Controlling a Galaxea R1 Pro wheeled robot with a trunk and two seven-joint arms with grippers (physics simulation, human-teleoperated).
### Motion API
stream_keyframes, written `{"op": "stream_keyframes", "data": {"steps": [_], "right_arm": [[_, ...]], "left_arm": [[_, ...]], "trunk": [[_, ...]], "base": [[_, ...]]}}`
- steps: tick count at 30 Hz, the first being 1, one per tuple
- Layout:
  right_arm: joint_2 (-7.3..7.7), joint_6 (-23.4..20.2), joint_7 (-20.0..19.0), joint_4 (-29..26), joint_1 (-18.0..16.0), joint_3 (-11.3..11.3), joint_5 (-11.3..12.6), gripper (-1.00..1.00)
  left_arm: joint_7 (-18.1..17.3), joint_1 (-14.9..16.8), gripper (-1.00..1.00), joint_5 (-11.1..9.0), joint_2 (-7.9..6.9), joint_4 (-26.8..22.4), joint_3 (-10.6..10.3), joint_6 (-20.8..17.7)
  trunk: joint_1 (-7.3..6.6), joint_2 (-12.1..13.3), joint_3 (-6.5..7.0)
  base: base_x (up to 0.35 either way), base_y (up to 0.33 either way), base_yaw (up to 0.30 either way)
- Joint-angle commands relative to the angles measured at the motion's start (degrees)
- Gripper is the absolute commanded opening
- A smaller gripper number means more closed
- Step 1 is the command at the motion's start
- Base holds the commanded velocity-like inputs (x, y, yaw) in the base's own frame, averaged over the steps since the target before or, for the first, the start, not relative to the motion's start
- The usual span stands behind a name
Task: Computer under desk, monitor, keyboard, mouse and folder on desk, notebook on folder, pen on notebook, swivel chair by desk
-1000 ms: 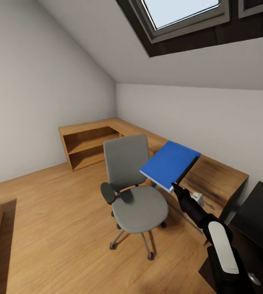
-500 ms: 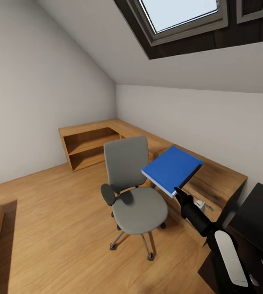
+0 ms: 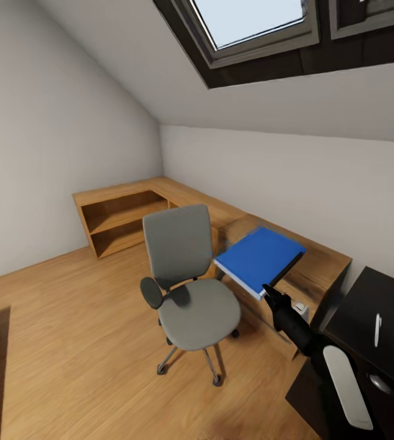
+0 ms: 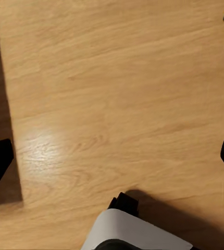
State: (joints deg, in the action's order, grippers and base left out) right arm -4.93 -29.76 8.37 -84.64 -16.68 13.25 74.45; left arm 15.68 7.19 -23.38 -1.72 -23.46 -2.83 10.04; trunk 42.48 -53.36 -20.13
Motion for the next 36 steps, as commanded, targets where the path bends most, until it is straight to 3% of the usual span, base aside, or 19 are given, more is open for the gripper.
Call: {"op": "stream_keyframes", "data": {"steps": [1,3,9,17,22,29,36], "right_arm": [[-0.09,-0.3,1.5,0.0,-0.1,0.8,0.7,-1.0],[-0.15,-0.2,4.1,0.2,-0.1,2.2,0.7,-1.0],[-0.05,0.0,5.6,0.3,-0.1,2.8,0.7,-1.0],[0.01,0.1,6.8,0.2,-0.1,3.8,0.7,-1.0],[0.44,0.1,6.8,0.2,-0.1,6.8,0.8,-1.0],[0.52,0.1,6.8,0.2,-0.1,7.2,0.8,-1.0],[0.56,0.1,6.8,0.2,-0.1,7.2,0.8,-1.0]], "left_arm": [[0.3,0.0,1.0,-0.4,-0.01,0.1,-1.3,1.6],[0.3,0.0,1.0,-0.4,0.02,1.2,-2.1,4.5],[0.3,0.0,1.0,-0.4,0.04,1.8,-2.4,5.6],[0.2,0.0,1.0,-0.4,-0.03,2.3,-2.5,5.6],[0.2,0.0,1.0,-0.4,-0.03,2.8,-2.5,5.6],[0.3,0.0,1.0,-0.7,-0.12,3.3,-2.4,5.3],[0.3,0.0,1.0,-0.7,0.56,19.0,-2.2,4.9]], "trunk": [[-0.22,0.4,0.05],[-0.66,1.2,0.26],[-1.98,3.6,0.9],[-1.98,3.6,0.32],[-1.98,3.6,-0.02],[-1.98,3.6,-0.51],[-1.98,3.6,-0.99]], "base": [[0.0,0.0,-0.197],[0.0,0.0,-0.193],[0.0,0.0,-0.189],[0.0,0.0,-0.2],[0.0,0.0,-0.211],[0.0,0.0,-0.211],[0.0,0.0,-0.211]]}}
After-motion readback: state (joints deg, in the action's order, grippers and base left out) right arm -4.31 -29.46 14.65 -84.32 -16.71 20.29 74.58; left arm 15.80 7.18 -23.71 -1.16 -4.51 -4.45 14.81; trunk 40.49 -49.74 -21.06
